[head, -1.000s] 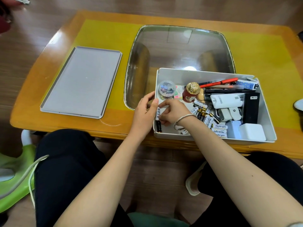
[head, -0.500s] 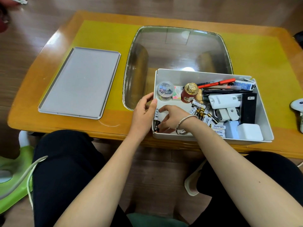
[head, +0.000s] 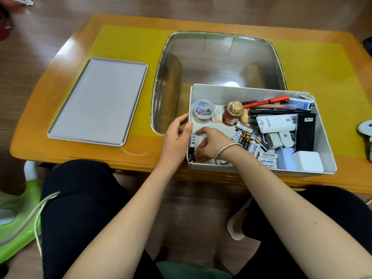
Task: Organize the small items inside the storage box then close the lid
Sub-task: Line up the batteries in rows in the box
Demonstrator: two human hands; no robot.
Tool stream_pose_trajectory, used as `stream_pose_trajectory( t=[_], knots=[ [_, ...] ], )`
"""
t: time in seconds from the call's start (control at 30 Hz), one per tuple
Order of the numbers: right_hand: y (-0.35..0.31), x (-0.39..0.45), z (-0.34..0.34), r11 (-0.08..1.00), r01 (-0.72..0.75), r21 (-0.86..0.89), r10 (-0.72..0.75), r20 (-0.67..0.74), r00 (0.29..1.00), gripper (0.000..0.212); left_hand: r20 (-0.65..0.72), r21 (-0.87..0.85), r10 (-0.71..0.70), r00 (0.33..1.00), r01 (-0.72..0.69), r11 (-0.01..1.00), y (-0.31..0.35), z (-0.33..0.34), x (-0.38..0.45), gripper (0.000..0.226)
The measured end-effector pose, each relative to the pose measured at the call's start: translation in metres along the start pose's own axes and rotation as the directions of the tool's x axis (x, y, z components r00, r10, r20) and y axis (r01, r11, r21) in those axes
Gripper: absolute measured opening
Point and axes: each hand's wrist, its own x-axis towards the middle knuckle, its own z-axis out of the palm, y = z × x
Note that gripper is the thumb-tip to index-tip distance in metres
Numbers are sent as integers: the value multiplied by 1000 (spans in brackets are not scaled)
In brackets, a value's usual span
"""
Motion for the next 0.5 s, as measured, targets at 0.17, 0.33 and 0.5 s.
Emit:
stream_pose_trajectory(
  t=[0.17, 0.33, 0.5],
  knots=[
    [0, -1, -1, 999, -22, 45, 22, 5, 1000, 75, -2, -1, -5, 1000, 5, 1000, 1, 1, -1, 35],
    [2, -3, -4, 999, -26, 23, 25, 24, 999, 78, -5, 0, -4, 1000, 4, 1000, 1, 0, -1, 36],
    [1, -5, -5, 1000, -6, -6, 7, 80, 997, 82, -7, 16, 0, 1000, 0, 1000, 1, 1, -1, 36]
  ],
)
